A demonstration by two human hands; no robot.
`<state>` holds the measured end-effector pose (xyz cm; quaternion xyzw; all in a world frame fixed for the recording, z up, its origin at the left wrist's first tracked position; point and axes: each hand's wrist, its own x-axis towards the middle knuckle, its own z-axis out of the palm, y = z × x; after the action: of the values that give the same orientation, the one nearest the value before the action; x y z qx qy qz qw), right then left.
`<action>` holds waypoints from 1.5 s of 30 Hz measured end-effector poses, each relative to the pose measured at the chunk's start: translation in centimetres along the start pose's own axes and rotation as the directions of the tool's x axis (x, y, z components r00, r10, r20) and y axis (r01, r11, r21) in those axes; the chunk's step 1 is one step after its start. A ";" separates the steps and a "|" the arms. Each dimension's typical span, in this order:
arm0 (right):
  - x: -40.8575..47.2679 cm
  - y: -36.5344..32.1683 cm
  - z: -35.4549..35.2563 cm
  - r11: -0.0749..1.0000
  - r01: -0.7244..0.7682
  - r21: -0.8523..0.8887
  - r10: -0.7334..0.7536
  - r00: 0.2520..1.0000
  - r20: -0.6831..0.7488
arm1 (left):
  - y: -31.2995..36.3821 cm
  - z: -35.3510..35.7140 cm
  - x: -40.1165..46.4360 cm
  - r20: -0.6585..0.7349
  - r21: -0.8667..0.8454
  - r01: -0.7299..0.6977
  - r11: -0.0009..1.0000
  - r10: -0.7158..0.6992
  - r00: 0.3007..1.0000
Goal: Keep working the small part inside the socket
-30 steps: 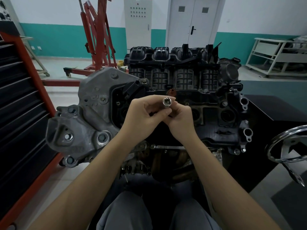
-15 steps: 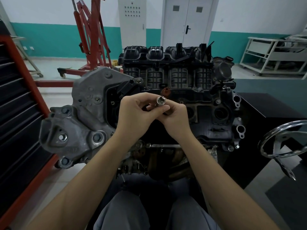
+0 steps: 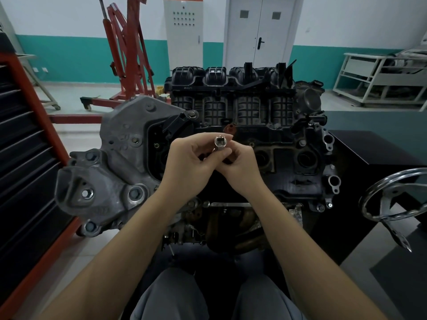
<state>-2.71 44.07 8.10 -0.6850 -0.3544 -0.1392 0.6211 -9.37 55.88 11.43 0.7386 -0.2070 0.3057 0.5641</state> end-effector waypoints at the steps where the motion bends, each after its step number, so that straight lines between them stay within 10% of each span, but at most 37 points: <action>1: -0.1 0.0 0.0 1.000 -0.008 -0.012 0.008 1.000 0.019 | -0.1 -0.2 0.0 0.050 -0.040 0.008 0.999 -0.006 0.999; 45: 0.0 1.1 0.2 1.000 0.005 -0.014 -0.006 0.999 -0.031 | -0.4 -0.4 -0.1 0.000 0.006 -0.012 1.000 0.012 1.000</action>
<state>-2.01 44.25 7.21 -0.6861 -0.3456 -0.1541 0.6214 -9.28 56.35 11.11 0.7392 -0.2104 0.3096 0.5598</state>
